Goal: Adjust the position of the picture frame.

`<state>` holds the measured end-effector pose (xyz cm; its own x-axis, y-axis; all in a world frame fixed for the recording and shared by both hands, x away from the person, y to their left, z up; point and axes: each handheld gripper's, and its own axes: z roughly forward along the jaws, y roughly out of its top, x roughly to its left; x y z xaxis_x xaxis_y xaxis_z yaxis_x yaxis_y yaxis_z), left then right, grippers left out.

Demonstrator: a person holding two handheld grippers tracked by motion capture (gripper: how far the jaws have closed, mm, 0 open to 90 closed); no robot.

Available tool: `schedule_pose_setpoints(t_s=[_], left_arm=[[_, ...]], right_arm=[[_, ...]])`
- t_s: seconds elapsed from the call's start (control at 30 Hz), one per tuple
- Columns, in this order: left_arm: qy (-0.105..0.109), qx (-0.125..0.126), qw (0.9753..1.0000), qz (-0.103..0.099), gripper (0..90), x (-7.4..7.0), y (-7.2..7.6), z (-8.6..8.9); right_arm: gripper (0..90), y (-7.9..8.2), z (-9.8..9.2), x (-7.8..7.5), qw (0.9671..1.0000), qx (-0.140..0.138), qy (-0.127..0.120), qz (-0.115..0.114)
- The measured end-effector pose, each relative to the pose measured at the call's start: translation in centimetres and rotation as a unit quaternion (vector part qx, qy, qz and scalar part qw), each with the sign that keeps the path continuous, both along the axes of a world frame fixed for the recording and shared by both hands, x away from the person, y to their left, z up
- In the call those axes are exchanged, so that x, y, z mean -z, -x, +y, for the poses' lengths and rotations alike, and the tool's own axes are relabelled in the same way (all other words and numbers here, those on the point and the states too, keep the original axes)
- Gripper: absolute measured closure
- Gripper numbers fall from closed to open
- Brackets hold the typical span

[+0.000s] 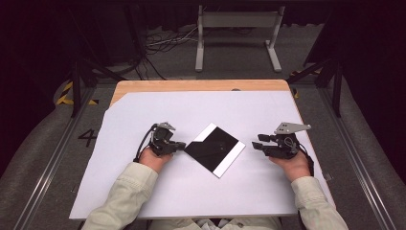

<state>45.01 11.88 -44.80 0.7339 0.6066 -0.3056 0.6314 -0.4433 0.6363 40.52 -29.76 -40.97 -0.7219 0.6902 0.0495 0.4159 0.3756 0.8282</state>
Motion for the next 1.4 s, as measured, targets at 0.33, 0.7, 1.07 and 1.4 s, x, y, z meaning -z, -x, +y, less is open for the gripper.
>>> schedule_pose_setpoints(t_s=[0.33, 0.7, 1.07, 1.4], left_arm=[[-0.012, 0.058, 0.9981, 0.018, 90.0, -0.3, 1.6, -1.9], [-0.023, 0.126, 0.9914, 0.029, 90.0, -0.6, 3.5, -5.1], [-0.015, 0.164, 0.9860, 0.022, 90.0, -0.5, 5.1, -8.1], [-0.004, 0.178, 0.9839, -0.001, 89.8, -0.4, 6.0, -9.7]], right_arm=[[62.8, 0.0, -0.6, -0.3, 0.9998, 0.008, 0.008, 0.017], [66.7, -0.3, -1.0, -0.3, 0.9988, 0.013, 0.016, 0.044], [70.4, -0.4, -1.5, -0.4, 0.9975, 0.024, 0.026, 0.061], [81.2, -0.8, -1.5, -0.2, 0.9959, 0.040, 0.037, 0.072]])
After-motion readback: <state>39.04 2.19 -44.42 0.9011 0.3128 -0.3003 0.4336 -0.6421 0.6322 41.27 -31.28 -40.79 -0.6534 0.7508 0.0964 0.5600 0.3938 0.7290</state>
